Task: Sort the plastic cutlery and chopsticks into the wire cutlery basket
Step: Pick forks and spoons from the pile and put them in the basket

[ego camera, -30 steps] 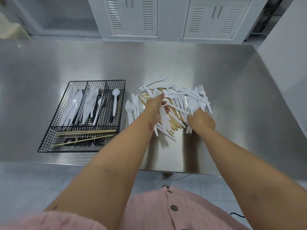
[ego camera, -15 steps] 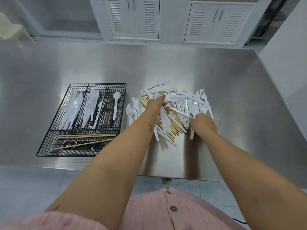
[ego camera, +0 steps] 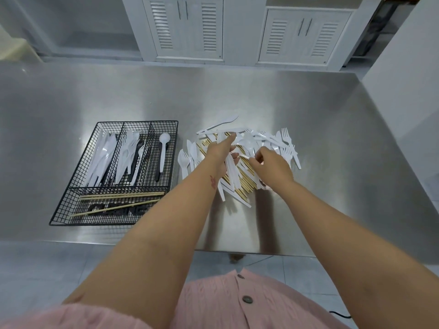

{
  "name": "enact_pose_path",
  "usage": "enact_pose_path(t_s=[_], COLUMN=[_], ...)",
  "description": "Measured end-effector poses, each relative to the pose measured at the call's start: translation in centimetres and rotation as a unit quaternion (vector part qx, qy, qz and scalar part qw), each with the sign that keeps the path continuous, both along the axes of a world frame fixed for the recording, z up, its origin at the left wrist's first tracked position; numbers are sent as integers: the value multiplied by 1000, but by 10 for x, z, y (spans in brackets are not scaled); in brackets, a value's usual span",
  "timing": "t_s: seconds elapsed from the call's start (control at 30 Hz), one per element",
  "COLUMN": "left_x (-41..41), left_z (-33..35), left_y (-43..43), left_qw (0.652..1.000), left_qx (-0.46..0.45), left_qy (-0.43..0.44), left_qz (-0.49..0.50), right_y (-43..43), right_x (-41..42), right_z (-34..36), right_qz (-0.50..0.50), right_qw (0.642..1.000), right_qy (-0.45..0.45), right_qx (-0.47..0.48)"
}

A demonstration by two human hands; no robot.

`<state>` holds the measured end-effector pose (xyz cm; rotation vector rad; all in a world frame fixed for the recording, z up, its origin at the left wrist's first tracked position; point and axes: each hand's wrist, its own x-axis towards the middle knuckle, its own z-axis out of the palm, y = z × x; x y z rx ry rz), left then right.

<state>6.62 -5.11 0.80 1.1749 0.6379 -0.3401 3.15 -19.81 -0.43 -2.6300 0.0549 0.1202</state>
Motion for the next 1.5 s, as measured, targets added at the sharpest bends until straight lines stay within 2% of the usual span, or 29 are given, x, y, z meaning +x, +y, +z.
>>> enact_pose_path(t_s=[0.27, 0.37, 0.43, 0.53, 0.63, 0.7, 0.83, 1.0, 1.27, 1.4, 1.5], left_x=[1, 2, 2, 6, 8, 7, 3, 3, 13, 16, 19], left_z=[-1, -4, -3, -5, -5, -2, 6, 13, -2, -1, -5], left_y=[5, 7, 6, 7, 5, 1, -7, -16, -6, -2, 1], left_qw=[1000, 999, 998, 994, 990, 989, 988, 990, 982, 983, 984], left_qx=[-8, 12, 18, 10, -6, -36, -113, -99, -49, -51, -27], left_qy=[-14, -23, -31, -34, -44, -42, -10, -7, 2, 10, 17], left_qz=[3, 33, 57, 103, 131, 134, 101, 100, 180, 178, 174], right_y=[14, 16, 18, 22, 29, 36, 47, 43, 5, -16, -24], right_x=[-2, -3, -4, -1, 1, 3, 9, 12, 20, 23, 23], right_z=[9, 9, 9, 10, 11, 11, 8, 10, -7, -17, -21], right_qz=[113, 85, 25, -91, -223, -273, -297, -290, -301, -295, -239], right_qw=[992, 996, 991, 954, 859, 815, 790, 766, 848, 910, 961], right_qy=[-44, -24, 8, 87, 176, 186, 214, 195, 114, 85, 46], right_qx=[-35, 32, 130, 272, 426, 477, 491, 539, 421, 278, 131])
